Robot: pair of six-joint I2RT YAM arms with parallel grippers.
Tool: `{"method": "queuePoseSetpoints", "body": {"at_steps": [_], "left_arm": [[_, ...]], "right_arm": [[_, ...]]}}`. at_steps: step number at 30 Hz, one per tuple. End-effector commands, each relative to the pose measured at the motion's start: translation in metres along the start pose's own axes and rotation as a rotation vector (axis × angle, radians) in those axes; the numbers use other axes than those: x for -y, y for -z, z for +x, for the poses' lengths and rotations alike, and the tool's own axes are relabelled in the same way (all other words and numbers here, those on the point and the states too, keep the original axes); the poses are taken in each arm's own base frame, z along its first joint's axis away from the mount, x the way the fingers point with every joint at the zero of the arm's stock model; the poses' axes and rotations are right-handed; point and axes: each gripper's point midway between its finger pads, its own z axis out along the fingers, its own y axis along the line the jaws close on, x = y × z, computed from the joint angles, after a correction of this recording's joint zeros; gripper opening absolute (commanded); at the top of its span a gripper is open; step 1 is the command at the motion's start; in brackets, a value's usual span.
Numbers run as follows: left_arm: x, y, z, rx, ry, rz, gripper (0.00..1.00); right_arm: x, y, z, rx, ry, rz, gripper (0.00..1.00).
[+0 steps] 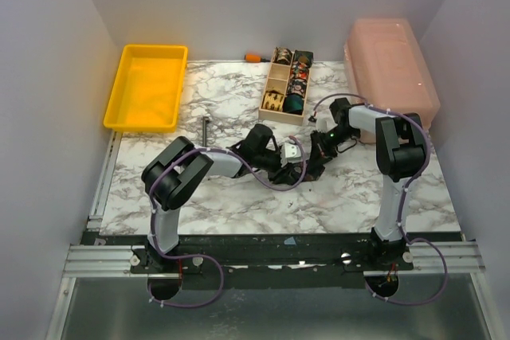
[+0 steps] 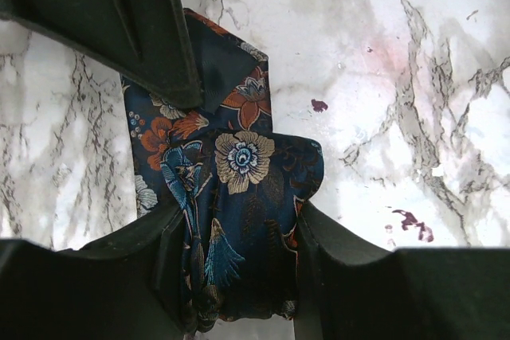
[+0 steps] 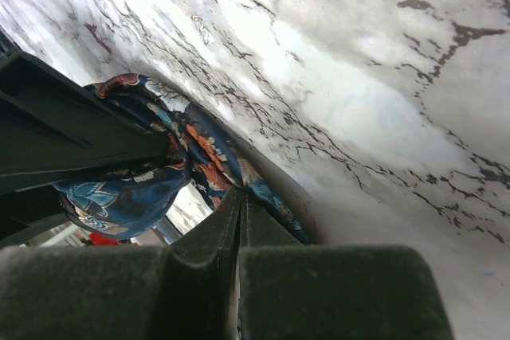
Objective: Roll the ties
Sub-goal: Roll the tie at the center of the board.
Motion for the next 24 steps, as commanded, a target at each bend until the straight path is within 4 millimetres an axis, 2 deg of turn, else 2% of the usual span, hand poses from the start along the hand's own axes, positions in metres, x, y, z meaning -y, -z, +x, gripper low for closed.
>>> {"method": "queuePoseSetpoints", "body": {"at_steps": [1,5,8,10,13,16,18,20,22,24], "left_arm": [[0.004,0.015,0.006,-0.013,0.147,-0.075,0.13],[-0.012,0.026,-0.023,0.07,0.174,-0.177,0.15],[-0.02,0.029,-0.025,0.073,0.199,-0.227,0.16],[-0.024,0.028,-0.018,0.055,0.208,-0.25,0.18],[-0.028,0.025,0.008,-0.033,0.228,-0.281,0.18],[-0.024,0.024,0.034,-0.122,0.221,-0.273,0.18],[-0.018,0.023,0.05,-0.185,0.193,-0.266,0.18],[-0.014,0.023,0.062,-0.23,0.198,-0.267,0.18],[-0.012,0.023,0.069,-0.254,0.208,-0.266,0.19],[-0.011,0.023,0.072,-0.265,0.21,-0.265,0.21]], "right_arm": [[0.058,-0.013,0.019,-0.078,0.023,0.228,0.03],[0.066,-0.013,0.019,-0.088,0.028,0.264,0.02],[0.067,-0.012,0.02,-0.092,0.034,0.27,0.02],[0.068,-0.012,0.021,-0.094,0.039,0.275,0.02],[0.068,-0.011,0.023,-0.096,0.047,0.278,0.03],[0.061,-0.006,0.017,-0.079,0.064,0.263,0.03],[0.048,-0.001,0.009,-0.059,0.08,0.224,0.04],[0.026,0.007,0.002,-0.029,0.094,0.151,0.11],[-0.001,0.016,-0.003,0.0,0.097,0.059,0.23],[-0.025,0.023,-0.004,0.02,0.081,-0.028,0.4]]}}
